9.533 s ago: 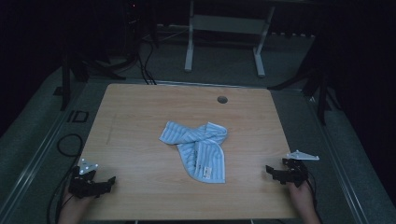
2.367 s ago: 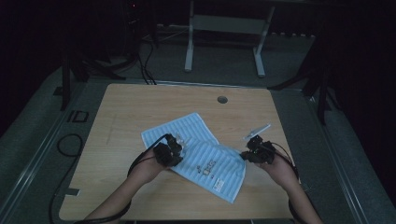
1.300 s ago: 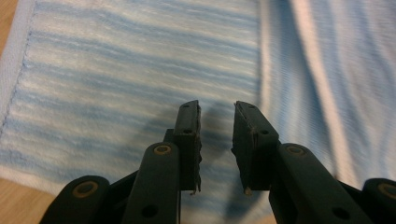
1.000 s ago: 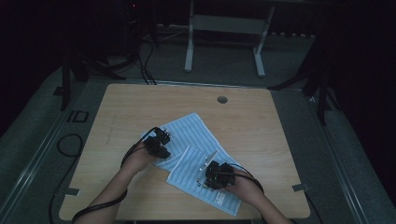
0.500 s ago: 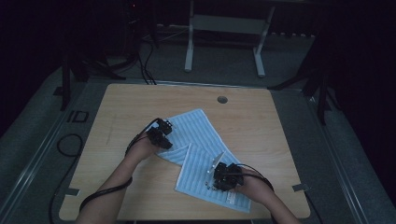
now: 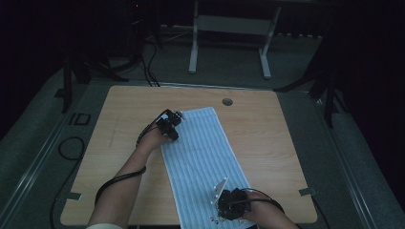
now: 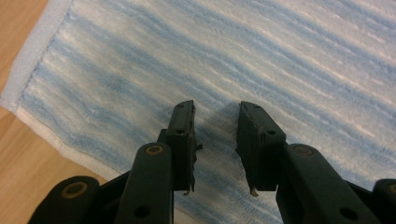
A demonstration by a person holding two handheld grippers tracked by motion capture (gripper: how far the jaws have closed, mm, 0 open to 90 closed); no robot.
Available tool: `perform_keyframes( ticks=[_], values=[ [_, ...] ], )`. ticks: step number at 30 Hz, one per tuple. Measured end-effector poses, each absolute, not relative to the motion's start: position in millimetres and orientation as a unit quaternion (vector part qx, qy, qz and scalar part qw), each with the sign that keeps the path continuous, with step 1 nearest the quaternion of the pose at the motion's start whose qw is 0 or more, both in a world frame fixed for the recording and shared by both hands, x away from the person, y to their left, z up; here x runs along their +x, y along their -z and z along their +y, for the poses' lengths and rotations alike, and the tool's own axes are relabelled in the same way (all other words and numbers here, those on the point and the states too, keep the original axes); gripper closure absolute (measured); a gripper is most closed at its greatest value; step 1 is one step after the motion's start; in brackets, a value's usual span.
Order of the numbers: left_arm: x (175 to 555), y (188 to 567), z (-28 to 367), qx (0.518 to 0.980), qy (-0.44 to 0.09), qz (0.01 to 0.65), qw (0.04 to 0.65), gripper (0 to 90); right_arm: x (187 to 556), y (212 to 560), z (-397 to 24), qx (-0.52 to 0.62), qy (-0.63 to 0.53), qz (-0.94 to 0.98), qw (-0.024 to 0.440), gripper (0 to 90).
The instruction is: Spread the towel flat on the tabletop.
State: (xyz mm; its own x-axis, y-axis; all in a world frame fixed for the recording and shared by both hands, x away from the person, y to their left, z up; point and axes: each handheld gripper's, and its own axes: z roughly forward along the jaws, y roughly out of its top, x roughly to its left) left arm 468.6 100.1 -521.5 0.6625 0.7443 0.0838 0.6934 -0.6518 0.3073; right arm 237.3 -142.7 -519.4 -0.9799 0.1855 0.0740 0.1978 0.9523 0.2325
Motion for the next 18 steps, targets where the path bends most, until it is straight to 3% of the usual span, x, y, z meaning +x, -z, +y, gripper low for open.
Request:
perform_keyframes(
  ticks=[6,12,14,18],
  values=[
    [480,522,84,0.904,-0.118,0.393,0.123,63.8,235,520,-134,-0.094,0.130,-0.986,0.047,74.9],
    [472,509,74,0.907,-0.103,0.384,0.141,58.0,253,500,-144,-0.110,0.166,-0.979,0.036,73.4],
    [449,498,73,0.913,-0.100,0.359,0.166,54.1,278,483,-164,-0.147,0.185,-0.972,-0.003,73.8],
    [407,490,76,0.922,-0.086,0.327,0.186,49.9,320,480,-183,-0.207,0.190,-0.959,-0.023,76.0]
  ],
)
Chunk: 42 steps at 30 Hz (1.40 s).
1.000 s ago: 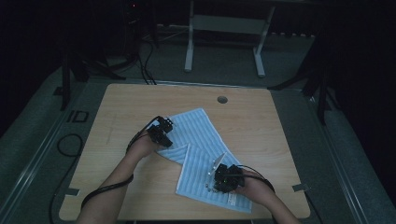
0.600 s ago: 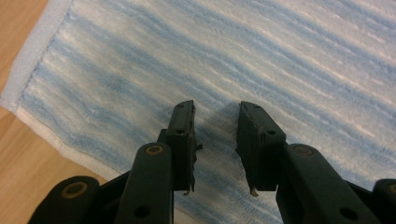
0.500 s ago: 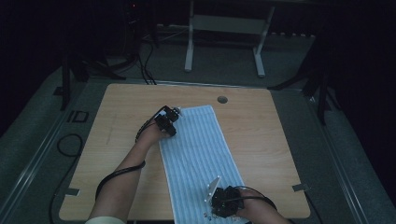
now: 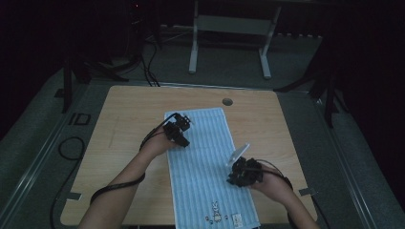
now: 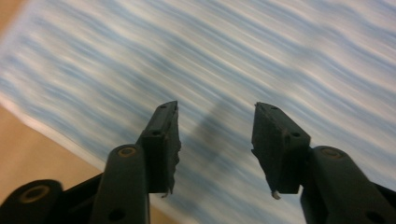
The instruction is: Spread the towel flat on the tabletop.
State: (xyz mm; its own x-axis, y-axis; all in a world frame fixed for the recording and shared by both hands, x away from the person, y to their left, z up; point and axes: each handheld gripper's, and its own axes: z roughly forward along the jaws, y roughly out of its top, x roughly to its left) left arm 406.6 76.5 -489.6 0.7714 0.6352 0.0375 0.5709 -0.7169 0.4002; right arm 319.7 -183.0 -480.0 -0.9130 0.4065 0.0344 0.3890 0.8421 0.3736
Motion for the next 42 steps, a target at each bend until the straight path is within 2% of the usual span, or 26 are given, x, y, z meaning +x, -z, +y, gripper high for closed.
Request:
perform_keyframes(
  ticks=[2,6,11,27,42],
  values=[
    [385,490,81,0.927,-0.074,0.314,0.191,46.9,341,485,-188,0.236,-0.179,0.954,0.041,76.0],
    [358,502,92,0.930,-0.056,0.308,0.194,44.1,364,502,-189,0.262,-0.171,0.949,0.035,73.0],
    [352,521,97,0.931,-0.043,0.314,0.179,43.2,373,520,-189,0.268,-0.154,0.950,0.035,71.2],
    [373,526,70,0.943,-0.044,0.281,0.171,40.9,351,520,-209,0.281,-0.148,0.947,0.041,66.4],
    [360,526,42,0.954,-0.042,0.240,0.174,40.2,324,520,-242,0.302,-0.150,0.941,0.035,60.5]
  ],
)
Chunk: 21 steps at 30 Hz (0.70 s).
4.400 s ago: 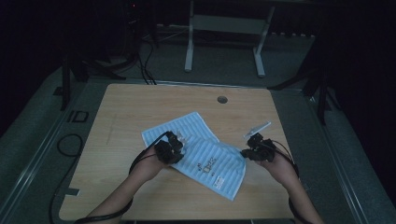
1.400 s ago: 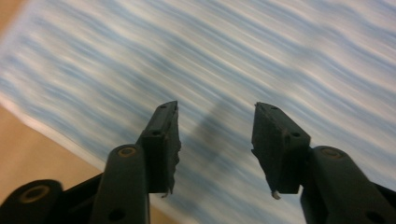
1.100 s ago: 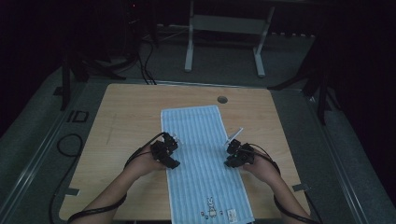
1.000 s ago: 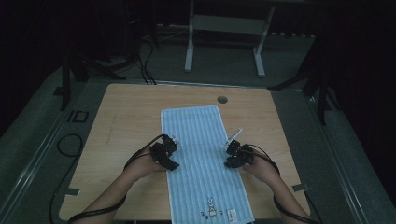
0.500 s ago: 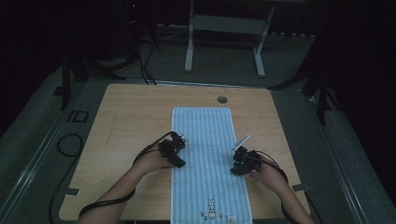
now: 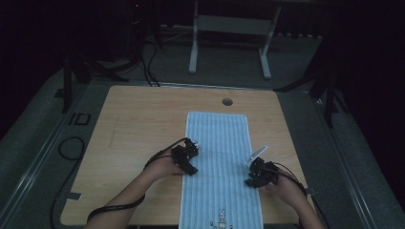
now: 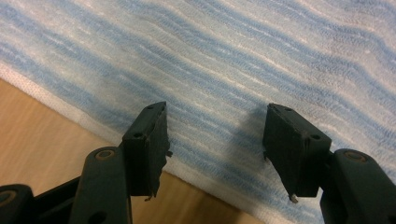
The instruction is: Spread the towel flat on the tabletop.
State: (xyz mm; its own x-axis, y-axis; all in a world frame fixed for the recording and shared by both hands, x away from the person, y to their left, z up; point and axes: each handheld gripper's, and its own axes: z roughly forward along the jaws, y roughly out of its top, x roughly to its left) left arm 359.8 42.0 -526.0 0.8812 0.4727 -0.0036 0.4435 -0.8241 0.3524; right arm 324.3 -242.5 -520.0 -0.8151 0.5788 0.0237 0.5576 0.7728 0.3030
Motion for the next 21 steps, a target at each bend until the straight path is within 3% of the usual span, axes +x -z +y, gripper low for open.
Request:
perform_keyframes(
  ticks=[6,11,21],
  values=[
    [353,525,43,0.956,-0.045,0.234,0.169,40.1,321,518,-244,0.304,-0.145,0.941,0.022,56.2],
    [353,512,53,0.955,-0.058,0.240,0.163,39.0,327,502,-247,0.302,-0.153,0.940,0.041,56.1],
    [379,500,78,0.939,-0.056,0.283,0.188,36.5,389,466,-251,0.310,-0.162,0.935,0.058,55.6]
  ],
)
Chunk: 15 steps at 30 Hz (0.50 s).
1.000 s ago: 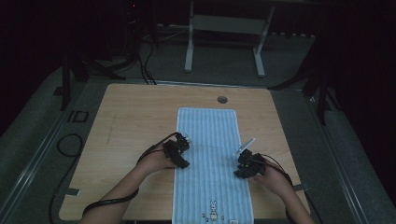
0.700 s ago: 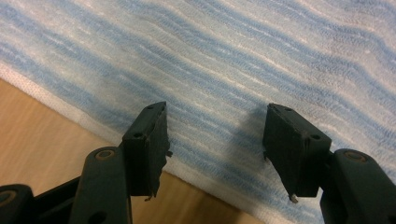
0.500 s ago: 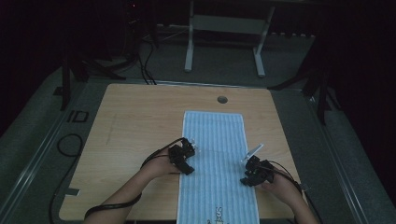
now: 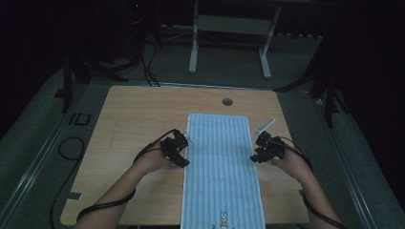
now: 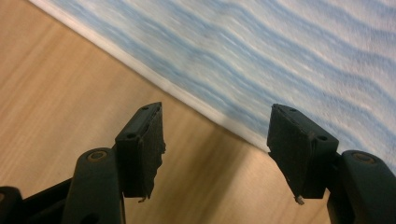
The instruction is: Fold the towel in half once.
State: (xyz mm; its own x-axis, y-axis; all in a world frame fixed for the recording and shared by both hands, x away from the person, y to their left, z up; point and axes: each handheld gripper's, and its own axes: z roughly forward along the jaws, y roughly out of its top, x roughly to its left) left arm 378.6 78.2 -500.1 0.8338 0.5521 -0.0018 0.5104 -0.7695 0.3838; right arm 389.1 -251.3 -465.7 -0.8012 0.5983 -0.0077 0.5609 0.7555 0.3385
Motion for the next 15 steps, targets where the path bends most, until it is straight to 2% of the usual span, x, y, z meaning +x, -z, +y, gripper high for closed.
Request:
perform_keyframes(
  ticks=[7,11,15],
  values=[
    [401,502,70,0.943,-0.062,0.275,0.178,36.5,423,476,-237,0.248,-0.137,0.957,0.066,56.4],
    [412,503,65,0.946,-0.063,0.255,0.191,36.5,433,490,-232,0.206,-0.123,0.969,0.063,56.7],
    [417,512,57,0.951,-0.061,0.246,0.175,36.6,437,504,-230,0.198,-0.093,0.974,0.059,57.3]
  ],
)
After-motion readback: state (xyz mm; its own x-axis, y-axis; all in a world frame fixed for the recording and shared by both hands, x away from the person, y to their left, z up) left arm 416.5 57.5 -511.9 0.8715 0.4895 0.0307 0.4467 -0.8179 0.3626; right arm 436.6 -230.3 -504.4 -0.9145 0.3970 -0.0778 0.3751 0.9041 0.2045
